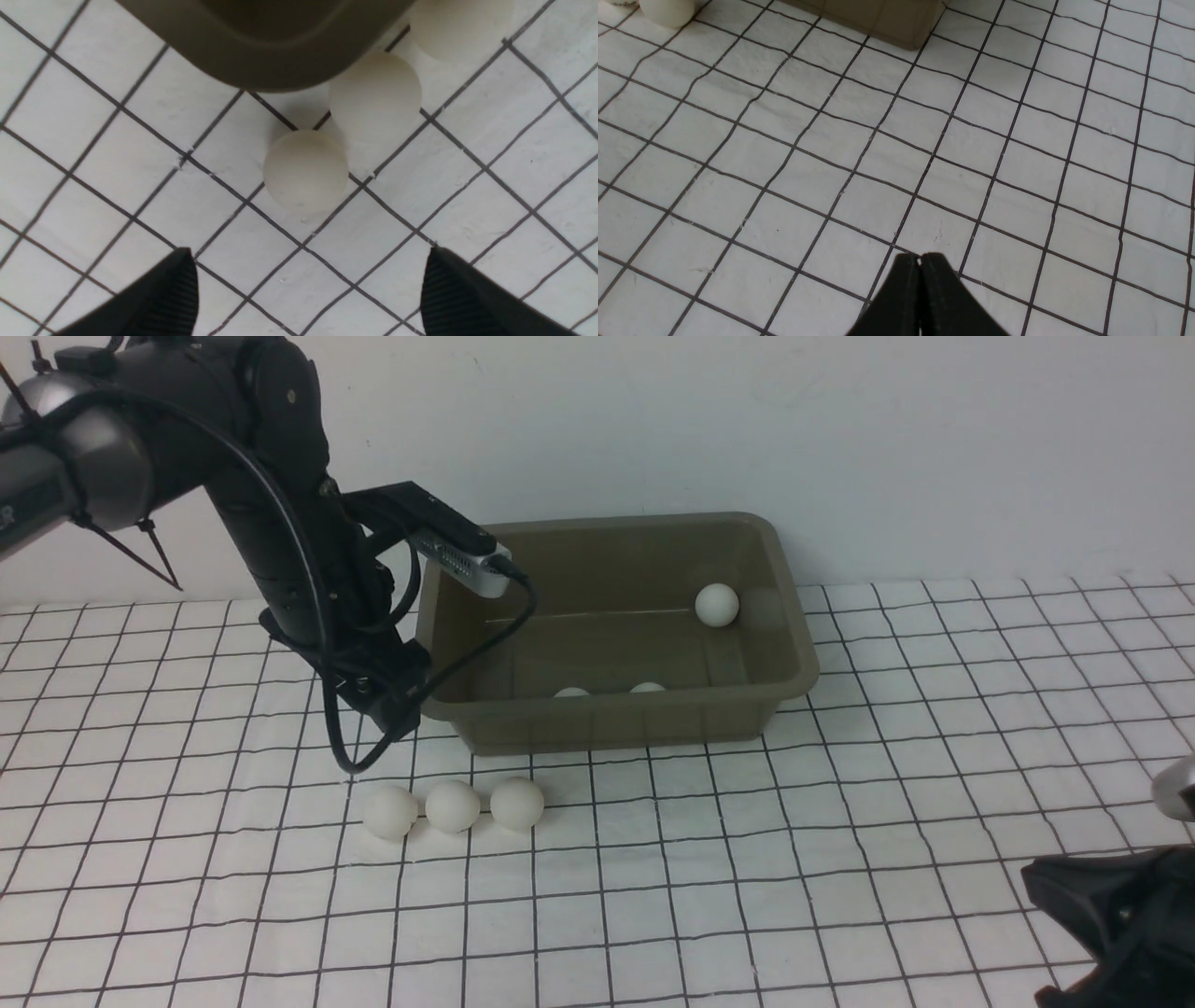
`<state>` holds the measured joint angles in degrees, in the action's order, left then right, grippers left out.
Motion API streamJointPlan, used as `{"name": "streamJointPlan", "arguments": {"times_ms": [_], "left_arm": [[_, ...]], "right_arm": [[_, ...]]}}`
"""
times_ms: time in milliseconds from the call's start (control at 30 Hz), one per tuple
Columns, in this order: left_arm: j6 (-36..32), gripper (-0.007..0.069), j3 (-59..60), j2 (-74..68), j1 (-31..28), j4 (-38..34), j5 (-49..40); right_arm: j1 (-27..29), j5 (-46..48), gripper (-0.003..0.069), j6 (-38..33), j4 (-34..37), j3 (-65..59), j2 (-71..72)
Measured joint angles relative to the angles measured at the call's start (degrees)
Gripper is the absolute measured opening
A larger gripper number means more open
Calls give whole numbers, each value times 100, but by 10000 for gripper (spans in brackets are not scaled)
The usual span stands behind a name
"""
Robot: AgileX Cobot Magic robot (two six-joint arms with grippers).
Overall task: Put the table tennis balls into the box on the white checkered tablecloth.
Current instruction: 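Reach for and grasp a ping pong ball on the table beside the basket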
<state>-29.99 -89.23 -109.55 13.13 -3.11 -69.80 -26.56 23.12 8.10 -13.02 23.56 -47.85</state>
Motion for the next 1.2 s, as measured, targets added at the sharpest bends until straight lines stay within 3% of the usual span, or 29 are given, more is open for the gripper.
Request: {"name": "streamJointPlan", "arguments": {"times_ms": [667,1200], "left_arm": [[-134,573,157,0,-13,-100,82],[-302,573,162,-315,-419,-610,196]], "right_arm": [[0,0,-18,0,0,0,0],[0,0,-18,0,0,0,0]]}}
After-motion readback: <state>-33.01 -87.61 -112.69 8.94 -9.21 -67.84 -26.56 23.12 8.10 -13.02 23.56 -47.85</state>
